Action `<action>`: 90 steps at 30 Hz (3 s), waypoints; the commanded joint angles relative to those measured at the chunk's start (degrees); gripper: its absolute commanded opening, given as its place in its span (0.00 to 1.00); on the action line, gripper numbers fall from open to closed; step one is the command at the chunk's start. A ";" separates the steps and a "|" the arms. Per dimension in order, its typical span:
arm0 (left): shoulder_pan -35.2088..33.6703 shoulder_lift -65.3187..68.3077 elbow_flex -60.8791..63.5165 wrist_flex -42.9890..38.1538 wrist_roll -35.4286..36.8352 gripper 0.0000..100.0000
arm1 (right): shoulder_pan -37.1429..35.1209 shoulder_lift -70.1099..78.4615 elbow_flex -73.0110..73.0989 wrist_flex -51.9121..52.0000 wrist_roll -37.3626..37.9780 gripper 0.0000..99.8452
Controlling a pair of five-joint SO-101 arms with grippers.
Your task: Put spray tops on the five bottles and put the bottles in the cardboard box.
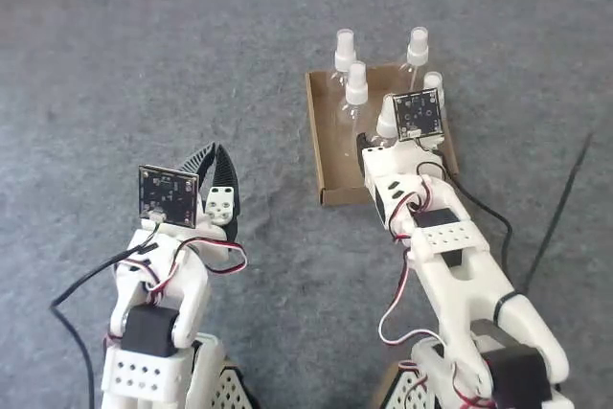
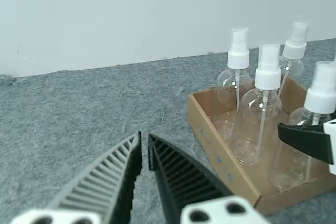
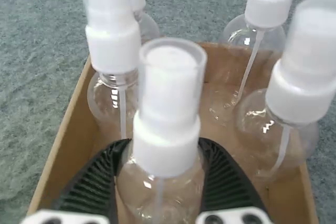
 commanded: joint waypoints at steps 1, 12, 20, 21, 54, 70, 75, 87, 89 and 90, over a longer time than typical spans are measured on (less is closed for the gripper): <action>-0.26 0.44 -0.40 -1.14 0.35 0.01 | -1.36 0.22 -0.62 -1.10 -0.18 0.01; -0.26 0.44 -0.40 -1.14 0.26 0.01 | -1.36 0.22 -0.53 -1.10 -0.18 0.01; -0.26 0.35 -0.40 -1.14 0.26 0.01 | -1.45 -0.40 -0.97 1.54 -0.18 0.03; -0.26 0.35 -0.40 -1.14 0.26 0.01 | -1.45 -0.40 -0.97 1.54 -0.26 0.05; -0.26 0.35 -0.40 -1.32 0.18 0.01 | -3.12 -20.79 -8.79 22.64 -0.18 0.29; -0.26 0.00 -0.48 -1.49 0.09 0.01 | -1.63 -47.60 0.97 44.09 0.00 0.29; -0.26 -0.09 -3.65 0.00 0.09 0.01 | 2.42 -57.98 10.55 49.98 6.42 0.29; -0.88 -16.62 -8.22 19.96 0.00 0.02 | 15.78 -82.24 23.91 68.09 11.16 0.29; -3.78 -15.65 -7.60 18.81 0.00 0.02 | 17.98 -81.01 24.00 68.44 11.16 0.28; -4.92 -14.77 -6.90 17.93 0.00 0.02 | 18.95 -81.01 24.09 68.88 11.25 0.28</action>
